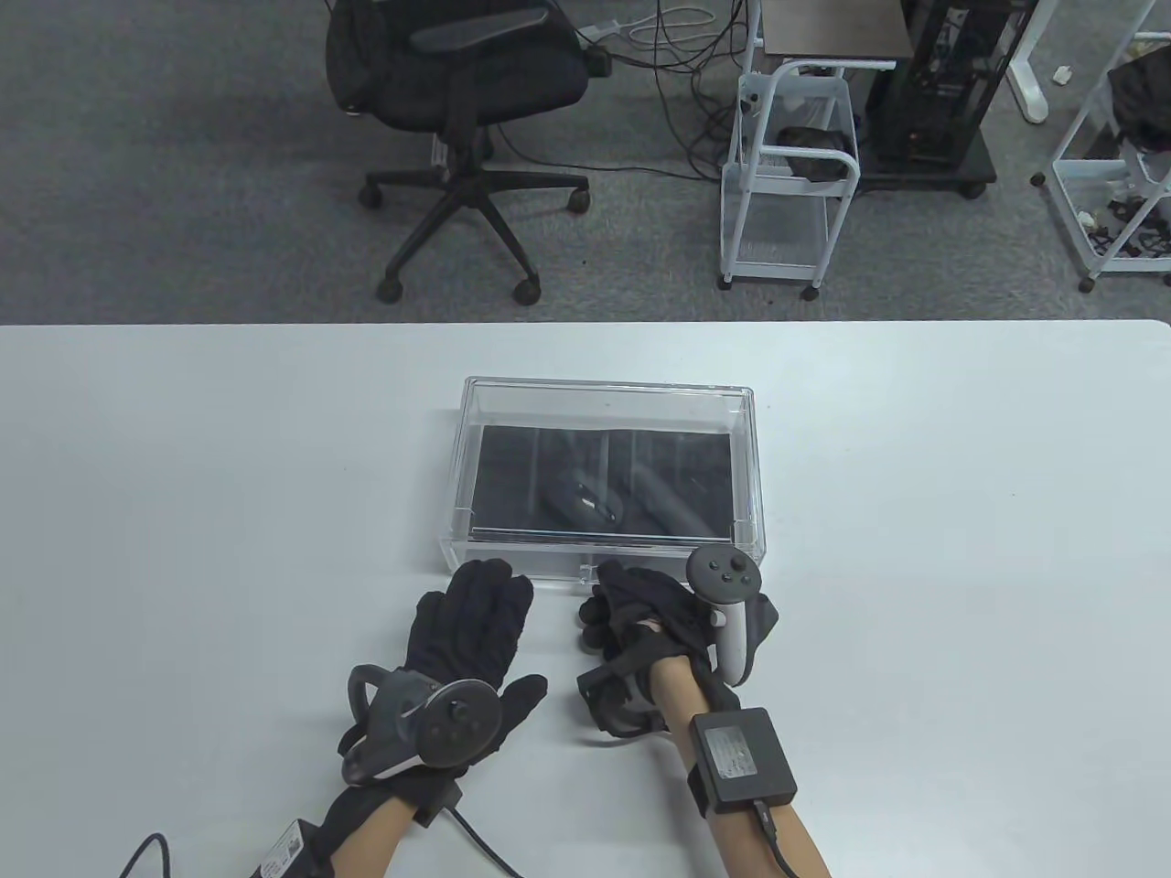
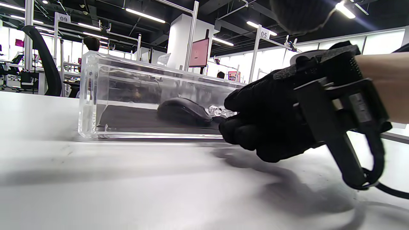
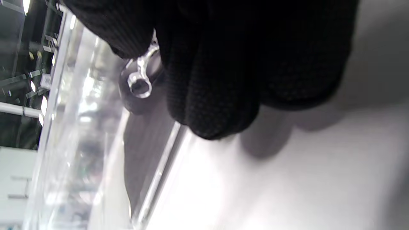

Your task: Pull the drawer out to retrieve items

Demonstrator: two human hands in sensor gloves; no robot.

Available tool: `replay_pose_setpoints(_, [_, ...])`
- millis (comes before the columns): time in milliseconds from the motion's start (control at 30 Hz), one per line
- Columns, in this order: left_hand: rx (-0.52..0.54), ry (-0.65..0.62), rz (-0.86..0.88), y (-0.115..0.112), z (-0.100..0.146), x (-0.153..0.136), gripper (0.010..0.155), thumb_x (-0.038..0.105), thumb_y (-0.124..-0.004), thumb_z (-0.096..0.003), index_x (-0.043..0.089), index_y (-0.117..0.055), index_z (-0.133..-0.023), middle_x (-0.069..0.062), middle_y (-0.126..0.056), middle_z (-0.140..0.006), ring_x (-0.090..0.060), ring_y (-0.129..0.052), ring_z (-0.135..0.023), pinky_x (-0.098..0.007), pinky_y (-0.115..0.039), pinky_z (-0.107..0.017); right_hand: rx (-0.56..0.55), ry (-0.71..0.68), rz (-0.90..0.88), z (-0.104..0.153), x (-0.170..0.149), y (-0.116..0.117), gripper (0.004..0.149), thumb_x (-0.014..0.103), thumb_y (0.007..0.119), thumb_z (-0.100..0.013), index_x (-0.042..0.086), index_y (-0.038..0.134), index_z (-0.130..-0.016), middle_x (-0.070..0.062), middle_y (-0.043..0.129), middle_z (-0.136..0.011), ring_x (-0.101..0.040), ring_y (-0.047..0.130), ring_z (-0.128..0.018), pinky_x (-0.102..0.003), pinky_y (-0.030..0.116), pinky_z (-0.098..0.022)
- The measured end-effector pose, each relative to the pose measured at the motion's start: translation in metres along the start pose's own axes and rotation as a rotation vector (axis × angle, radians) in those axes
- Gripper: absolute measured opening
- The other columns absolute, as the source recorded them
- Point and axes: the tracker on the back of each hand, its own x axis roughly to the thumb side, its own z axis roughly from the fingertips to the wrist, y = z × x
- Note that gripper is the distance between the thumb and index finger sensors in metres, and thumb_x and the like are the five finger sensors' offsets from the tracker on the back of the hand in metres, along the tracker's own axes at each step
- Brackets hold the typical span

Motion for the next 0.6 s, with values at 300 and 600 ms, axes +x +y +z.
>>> replay_pose_setpoints(300, [0.050,0.004,0.004,0.002,0.003,-0.001,0.094,0.058,-0.068,-0.0507,0.023,-0.008,-0.115,-0.020,-0.014,-0.124,-0.048,-0.025,-0.117,-0.074,-0.038,-0.078,0.037,-0.033,0.012,0.018,-0.011,-0.002,0.053,0.043,0.081,-0.049,-0.002,0.095,-0.073,-0.006,0.109,-0.045,-0.016,0.111,-0.026,-0.037,0.098,-0.021])
replay_pose_setpoints(600, [0.064,-0.020,-0.002,0.004,0.005,0.003,0.094,0.058,-0.067,-0.0506,0.023,-0.010,-0.116,-0.019,-0.016,-0.125,-0.047,-0.026,-0.117,-0.074,-0.039,-0.078,0.139,-0.014,0.057,0.062,-0.037,-0.013,0.052,0.044,0.081,-0.049,0.001,0.094,-0.074,-0.006,0.109,-0.046,-0.016,0.112,-0.026,-0.038,0.099,-0.020])
